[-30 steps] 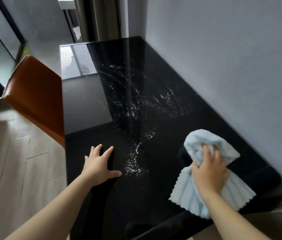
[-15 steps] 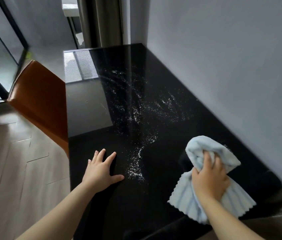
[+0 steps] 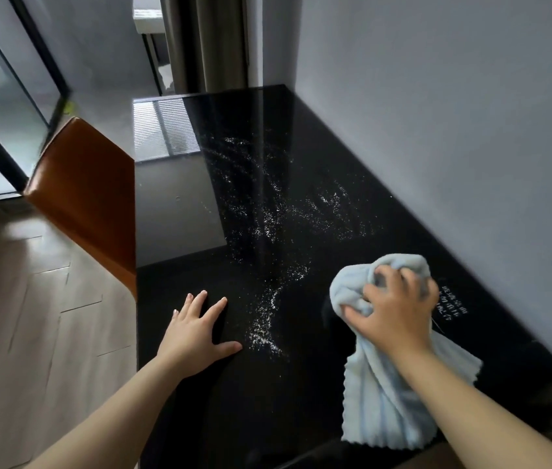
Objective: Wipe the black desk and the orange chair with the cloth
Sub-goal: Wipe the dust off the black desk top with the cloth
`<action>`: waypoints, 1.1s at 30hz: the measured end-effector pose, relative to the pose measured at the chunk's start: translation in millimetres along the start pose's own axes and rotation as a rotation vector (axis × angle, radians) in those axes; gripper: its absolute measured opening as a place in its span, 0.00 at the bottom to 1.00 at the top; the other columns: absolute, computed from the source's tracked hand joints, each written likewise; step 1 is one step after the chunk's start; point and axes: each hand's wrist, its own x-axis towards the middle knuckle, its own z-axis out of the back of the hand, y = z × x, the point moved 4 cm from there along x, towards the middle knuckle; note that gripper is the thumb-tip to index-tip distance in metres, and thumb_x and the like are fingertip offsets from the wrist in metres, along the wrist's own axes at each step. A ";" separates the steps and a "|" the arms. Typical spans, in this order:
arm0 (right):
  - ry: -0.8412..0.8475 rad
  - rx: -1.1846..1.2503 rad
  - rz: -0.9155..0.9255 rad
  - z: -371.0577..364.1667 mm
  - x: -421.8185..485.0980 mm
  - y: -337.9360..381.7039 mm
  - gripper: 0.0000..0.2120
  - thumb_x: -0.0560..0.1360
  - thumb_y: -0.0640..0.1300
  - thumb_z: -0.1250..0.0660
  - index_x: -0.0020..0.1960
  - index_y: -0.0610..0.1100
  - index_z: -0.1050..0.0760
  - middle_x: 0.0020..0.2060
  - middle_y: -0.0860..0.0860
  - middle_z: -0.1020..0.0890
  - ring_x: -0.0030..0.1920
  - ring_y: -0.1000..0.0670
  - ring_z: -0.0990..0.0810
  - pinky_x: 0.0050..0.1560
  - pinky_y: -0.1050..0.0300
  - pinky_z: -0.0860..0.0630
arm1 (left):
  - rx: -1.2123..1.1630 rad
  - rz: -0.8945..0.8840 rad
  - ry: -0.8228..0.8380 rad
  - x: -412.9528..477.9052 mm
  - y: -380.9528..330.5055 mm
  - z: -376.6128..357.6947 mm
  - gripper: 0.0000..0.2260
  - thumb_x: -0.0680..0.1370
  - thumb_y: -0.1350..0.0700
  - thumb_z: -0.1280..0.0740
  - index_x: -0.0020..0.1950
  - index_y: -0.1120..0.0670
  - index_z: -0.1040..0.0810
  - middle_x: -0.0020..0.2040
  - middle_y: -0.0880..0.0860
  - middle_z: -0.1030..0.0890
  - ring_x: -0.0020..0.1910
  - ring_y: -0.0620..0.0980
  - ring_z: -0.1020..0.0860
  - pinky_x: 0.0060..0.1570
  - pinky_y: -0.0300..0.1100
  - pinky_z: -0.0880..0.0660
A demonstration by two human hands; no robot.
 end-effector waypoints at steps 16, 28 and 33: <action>0.492 0.119 0.056 -25.7 -30.3 36.2 0.30 0.69 0.66 0.40 0.64 0.51 0.25 0.66 0.41 0.27 0.57 0.39 0.21 0.45 0.43 0.24 | -0.013 -0.007 -0.024 -1.8 1.0 -0.9 0.41 0.70 0.33 0.35 0.77 0.43 0.51 0.78 0.52 0.56 0.76 0.53 0.61 0.73 0.50 0.58; 0.404 0.111 0.133 -23.9 -51.3 81.9 0.31 0.63 0.63 0.36 0.64 0.55 0.29 0.63 0.39 0.24 0.59 0.35 0.23 0.48 0.33 0.28 | 0.057 -0.038 -0.043 -5.7 3.6 -3.6 0.40 0.72 0.31 0.40 0.77 0.42 0.54 0.78 0.52 0.58 0.76 0.52 0.62 0.73 0.47 0.59; 0.539 -0.029 -0.426 -37.2 -23.2 -4.1 0.28 0.74 0.59 0.40 0.73 0.58 0.40 0.73 0.46 0.41 0.67 0.39 0.36 0.58 0.38 0.32 | 0.172 -0.062 -0.013 -6.3 6.6 -1.9 0.38 0.73 0.29 0.46 0.76 0.41 0.58 0.78 0.51 0.59 0.76 0.51 0.62 0.73 0.47 0.57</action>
